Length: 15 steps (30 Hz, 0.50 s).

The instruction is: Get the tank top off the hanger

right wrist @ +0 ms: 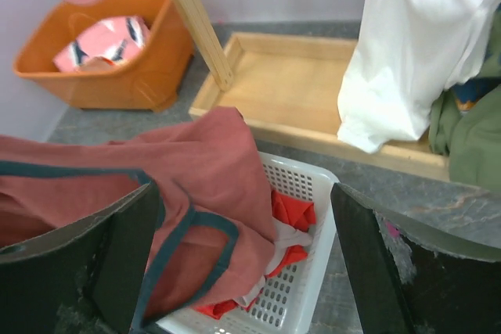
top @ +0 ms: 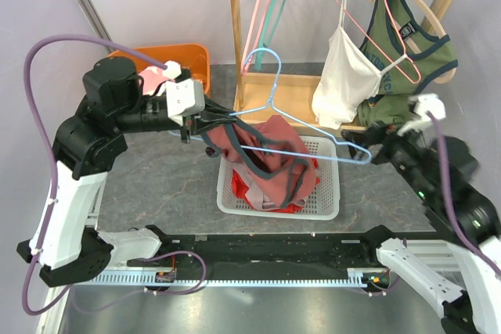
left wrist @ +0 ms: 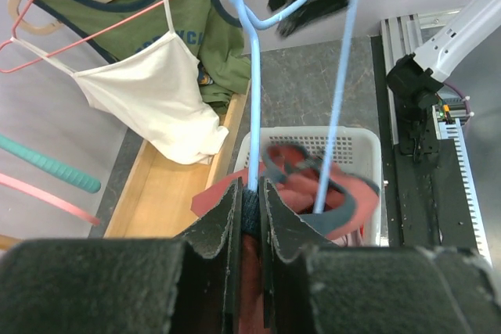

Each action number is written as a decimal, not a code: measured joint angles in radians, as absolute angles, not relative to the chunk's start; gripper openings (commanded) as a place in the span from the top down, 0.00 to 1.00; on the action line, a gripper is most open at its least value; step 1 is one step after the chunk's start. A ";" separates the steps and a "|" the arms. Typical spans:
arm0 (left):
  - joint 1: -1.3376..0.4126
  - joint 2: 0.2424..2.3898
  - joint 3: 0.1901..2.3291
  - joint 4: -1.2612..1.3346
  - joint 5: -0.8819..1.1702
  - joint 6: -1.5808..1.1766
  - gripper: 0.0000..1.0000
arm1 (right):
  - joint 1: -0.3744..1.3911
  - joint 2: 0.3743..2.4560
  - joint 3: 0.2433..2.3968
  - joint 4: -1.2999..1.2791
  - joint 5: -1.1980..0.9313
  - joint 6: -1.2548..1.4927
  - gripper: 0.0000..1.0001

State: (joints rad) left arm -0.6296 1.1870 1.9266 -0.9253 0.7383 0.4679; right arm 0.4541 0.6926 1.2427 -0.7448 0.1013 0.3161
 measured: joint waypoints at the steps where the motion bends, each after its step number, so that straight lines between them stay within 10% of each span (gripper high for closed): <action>1: -0.629 1.200 1.935 -0.925 0.742 0.467 0.98 | 0.454 0.670 1.270 -0.763 0.096 0.308 0.02; 15: -0.649 1.366 2.032 -0.905 0.817 0.459 0.98 | 0.453 0.585 1.540 -0.905 -0.133 0.117 0.02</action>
